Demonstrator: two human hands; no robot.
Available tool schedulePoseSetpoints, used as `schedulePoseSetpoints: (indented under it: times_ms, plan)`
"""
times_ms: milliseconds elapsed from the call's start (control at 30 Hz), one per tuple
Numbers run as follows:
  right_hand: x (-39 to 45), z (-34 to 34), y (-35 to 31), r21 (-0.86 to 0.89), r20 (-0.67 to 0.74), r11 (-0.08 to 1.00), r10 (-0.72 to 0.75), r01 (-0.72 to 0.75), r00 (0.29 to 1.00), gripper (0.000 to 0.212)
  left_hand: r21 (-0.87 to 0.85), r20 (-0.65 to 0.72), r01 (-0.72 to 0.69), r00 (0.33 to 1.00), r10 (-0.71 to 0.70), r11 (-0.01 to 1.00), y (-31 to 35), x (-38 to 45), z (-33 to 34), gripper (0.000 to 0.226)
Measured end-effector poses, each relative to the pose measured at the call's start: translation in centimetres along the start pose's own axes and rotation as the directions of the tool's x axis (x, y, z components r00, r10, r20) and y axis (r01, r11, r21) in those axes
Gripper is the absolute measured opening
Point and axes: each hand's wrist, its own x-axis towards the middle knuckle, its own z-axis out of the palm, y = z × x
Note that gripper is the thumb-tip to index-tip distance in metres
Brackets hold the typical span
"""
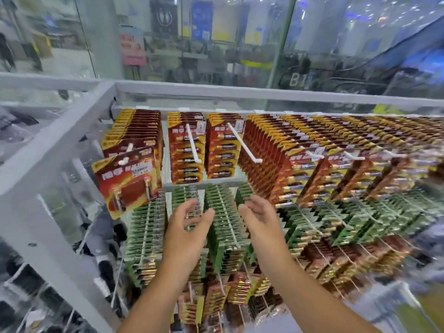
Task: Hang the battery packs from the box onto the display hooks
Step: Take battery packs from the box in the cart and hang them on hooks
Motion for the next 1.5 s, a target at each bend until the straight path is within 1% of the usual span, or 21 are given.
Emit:
schedulePoseSetpoints:
  times_ms: [100,133,267,367,433,533,633,667,767,833,933,1033,1100,1200,1333,1400,1500]
  plan:
    - [-2.0,-2.4,0.5,0.016,0.020,1.000,0.014,-0.014,1.000,0.032,-0.036,0.021,0.003,1.000,-0.003,0.999,0.7,-1.7,0.6,0.045]
    - [-2.5,-3.5,0.6,0.020,0.014,1.000,0.015,-0.015,1.000,0.029,-0.039,0.027,0.003,1.000,-0.002,0.999,1.1,-2.3,1.1,0.043]
    - [-4.0,-9.8,0.8,0.033,-0.057,0.999,0.015,-0.013,0.998,0.026,-0.049,0.107,0.003,0.994,0.002,0.999,3.1,-5.1,5.2,0.025]
    - [-5.5,-16.4,0.7,0.077,-0.137,0.997,0.018,-0.007,0.990,0.027,-0.053,0.171,-0.022,0.985,0.031,0.998,4.7,-7.6,10.3,0.026]
    - [-6.7,-21.8,1.1,0.097,-0.184,0.995,0.023,-0.005,0.983,0.024,-0.062,0.208,-0.040,0.977,0.052,0.997,5.7,-9.5,14.7,0.031]
    - [-8.6,-31.1,2.5,0.111,-0.283,0.994,0.007,0.025,0.959,0.024,-0.060,0.255,-0.055,0.964,0.069,0.997,7.0,-13.0,22.2,0.019]
    - [-10.7,-41.0,4.0,0.111,-0.380,0.991,-0.022,0.069,0.925,0.024,-0.067,0.294,-0.101,0.949,0.116,0.993,7.7,-17.1,30.4,0.023]
    - [-11.5,-44.3,4.5,0.116,-0.408,0.990,-0.023,0.077,0.913,0.023,-0.071,0.317,-0.100,0.941,0.117,0.992,7.9,-18.7,33.2,0.021]
    - [-13.7,-53.7,5.7,0.136,-0.479,0.989,0.014,0.059,0.878,0.022,-0.055,0.409,-0.079,0.908,0.095,0.995,8.5,-22.5,40.7,0.019]
    - [-14.9,-59.6,6.1,0.118,-0.531,0.992,0.020,0.051,0.847,0.025,-0.053,0.462,-0.088,0.881,0.103,0.995,9.1,-24.5,45.4,0.018]
    - [-15.7,-66.8,6.4,0.077,-0.595,0.997,0.031,0.018,0.803,0.021,-0.047,0.512,-0.089,0.853,0.101,0.995,10.2,-26.3,51.8,0.017]
    - [-15.0,-72.7,7.6,0.089,-0.664,0.996,0.059,0.001,0.746,0.021,-0.053,0.559,-0.081,0.824,0.097,0.995,10.8,-26.7,58.1,0.014]
    - [-14.0,-76.0,8.7,0.103,-0.683,0.994,0.086,-0.020,0.726,0.023,-0.039,0.584,-0.092,0.806,0.097,0.995,10.6,-26.1,62.7,0.013]
    - [-11.7,-80.5,10.2,0.094,-0.713,0.994,0.106,-0.056,0.693,0.025,-0.051,0.643,-0.103,0.758,0.112,0.993,10.0,-25.0,69.8,0.015]
    - [-8.1,-86.0,12.2,0.063,-0.756,0.994,0.109,-0.094,0.645,0.027,-0.044,0.731,-0.069,0.678,0.079,0.997,8.9,-23.1,79.6,0.018]
    - [-6.6,-88.2,12.7,0.063,-0.767,0.989,0.135,-0.136,0.628,0.027,-0.035,0.745,-0.046,0.665,0.057,0.998,8.5,-22.3,83.7,0.016]
    - [-4.6,-91.0,13.5,0.061,-0.763,0.979,0.173,-0.197,0.623,0.027,-0.017,0.775,-0.024,0.632,0.029,1.000,7.8,-21.6,88.4,0.015]
